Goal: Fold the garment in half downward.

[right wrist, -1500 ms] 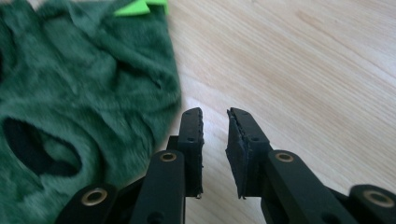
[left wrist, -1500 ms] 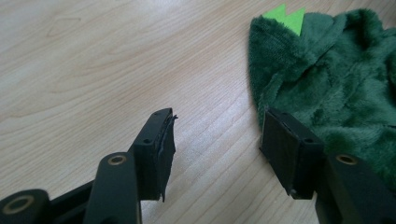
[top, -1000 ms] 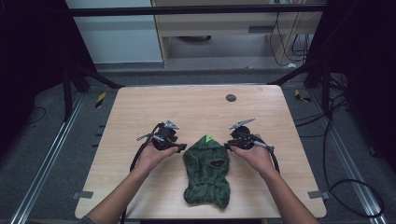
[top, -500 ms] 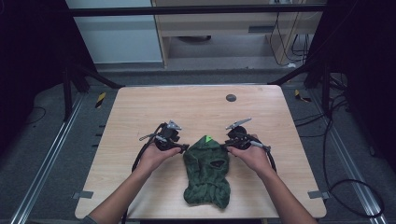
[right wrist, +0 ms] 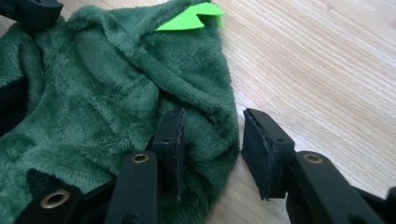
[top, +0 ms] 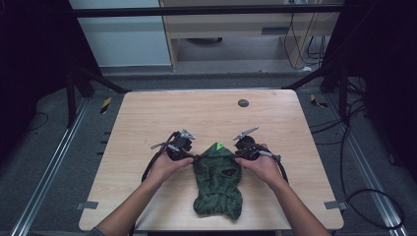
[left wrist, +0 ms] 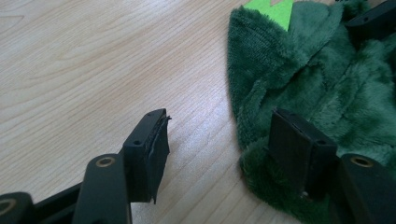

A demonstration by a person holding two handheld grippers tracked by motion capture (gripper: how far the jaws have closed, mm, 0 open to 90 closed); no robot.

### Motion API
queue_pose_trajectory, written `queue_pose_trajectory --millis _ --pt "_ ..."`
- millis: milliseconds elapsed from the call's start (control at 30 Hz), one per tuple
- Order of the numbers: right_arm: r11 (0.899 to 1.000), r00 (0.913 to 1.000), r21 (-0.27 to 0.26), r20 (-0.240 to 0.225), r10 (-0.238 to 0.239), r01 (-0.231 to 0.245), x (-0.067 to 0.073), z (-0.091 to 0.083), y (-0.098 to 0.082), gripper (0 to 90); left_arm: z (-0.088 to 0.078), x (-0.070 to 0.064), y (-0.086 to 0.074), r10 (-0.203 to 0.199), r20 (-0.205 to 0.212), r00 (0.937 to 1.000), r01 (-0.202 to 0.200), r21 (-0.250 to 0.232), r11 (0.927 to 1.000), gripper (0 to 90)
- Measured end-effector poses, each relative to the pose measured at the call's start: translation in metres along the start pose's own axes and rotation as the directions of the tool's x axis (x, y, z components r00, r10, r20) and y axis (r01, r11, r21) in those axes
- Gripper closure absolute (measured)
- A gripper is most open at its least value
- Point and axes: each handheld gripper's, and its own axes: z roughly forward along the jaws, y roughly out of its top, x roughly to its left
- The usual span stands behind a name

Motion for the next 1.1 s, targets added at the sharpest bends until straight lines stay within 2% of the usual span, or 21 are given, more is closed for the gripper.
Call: queue_pose_trajectory --millis 133,333,533,900,1100 --pt "1.0 1.0 0.002 0.001 -0.006 0.006 0.001 0.001 0.001 58.6 0.003 0.0 0.002 -0.007 0.0 1.0 0.007 0.0 1.0 37.4" --pt "1.0 0.9998 0.003 0.006 -0.02 0.02 0.003 0.002 0.0 60.0 0.008 -0.003 0.003 0.014 0.001 0.9999 -0.014 0.015 0.9998 39.7" --pt "0.999 0.9991 0.005 0.011 -0.041 0.041 0.004 0.001 0.0 61.7 0.011 -0.004 0.002 0.01 0.009 0.9999 -0.01 0.023 0.9997 43.3" --pt "0.999 0.9988 0.004 0.011 -0.047 0.047 0.004 0.002 0.0 62.5 0.014 -0.006 0.001 0.01 0.017 0.9998 -0.011 0.027 0.9996 47.7" --pt "0.999 0.9985 0.006 0.014 -0.053 0.052 0.004 0.002 0.0 63.2 0.014 -0.009 0.001 0.028 0.031 0.9991 -0.029 0.021 0.9994 56.6"
